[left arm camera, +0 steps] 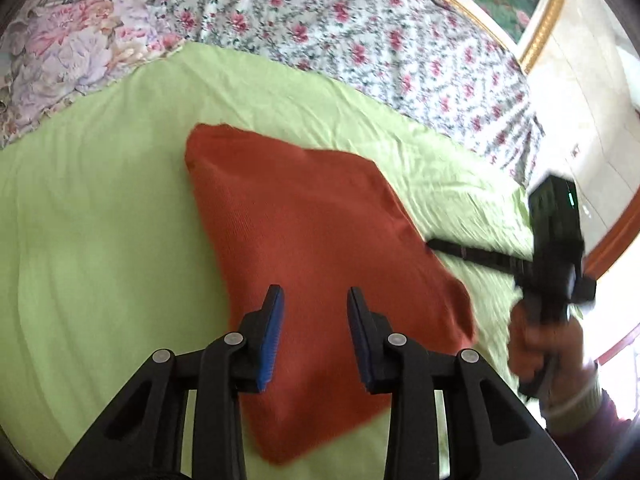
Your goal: Fold small clothes
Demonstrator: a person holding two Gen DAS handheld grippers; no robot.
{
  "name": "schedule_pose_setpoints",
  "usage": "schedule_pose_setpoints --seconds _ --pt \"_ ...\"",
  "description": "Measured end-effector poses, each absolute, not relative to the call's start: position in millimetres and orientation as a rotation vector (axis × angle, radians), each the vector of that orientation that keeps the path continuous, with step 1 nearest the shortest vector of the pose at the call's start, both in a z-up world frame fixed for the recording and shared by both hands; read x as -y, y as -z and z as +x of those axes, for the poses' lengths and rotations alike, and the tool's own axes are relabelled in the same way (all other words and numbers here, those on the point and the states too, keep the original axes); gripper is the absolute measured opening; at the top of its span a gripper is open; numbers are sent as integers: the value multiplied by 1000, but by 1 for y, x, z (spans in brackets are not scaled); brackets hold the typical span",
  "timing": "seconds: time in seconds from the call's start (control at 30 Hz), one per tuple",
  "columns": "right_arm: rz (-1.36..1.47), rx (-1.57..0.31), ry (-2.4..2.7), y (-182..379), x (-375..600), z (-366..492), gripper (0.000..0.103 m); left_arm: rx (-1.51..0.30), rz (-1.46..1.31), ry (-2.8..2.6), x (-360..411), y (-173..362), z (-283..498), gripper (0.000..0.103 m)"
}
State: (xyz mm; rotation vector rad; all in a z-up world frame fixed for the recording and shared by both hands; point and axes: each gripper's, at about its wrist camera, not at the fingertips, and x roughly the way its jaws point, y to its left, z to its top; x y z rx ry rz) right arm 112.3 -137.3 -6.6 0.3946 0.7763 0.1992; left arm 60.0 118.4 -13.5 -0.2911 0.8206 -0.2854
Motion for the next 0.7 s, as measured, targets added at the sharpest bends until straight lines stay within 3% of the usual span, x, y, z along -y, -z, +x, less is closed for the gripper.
schedule_pose_setpoints --seconds 0.07,0.13,0.2,0.47,0.7 --pt "370 -815 -194 20 130 115 18 -887 -296 260 -123 30 81 32" --pt "356 -886 -138 42 132 124 14 -959 -283 229 -123 51 93 21" --pt "396 -877 -145 54 141 126 0 -942 -271 232 -124 58 93 22" --pt "413 -871 -125 53 143 120 0 -934 -263 224 -123 53 83 20" --pt "348 -858 -113 34 136 85 3 -898 -263 290 -117 33 36 25"
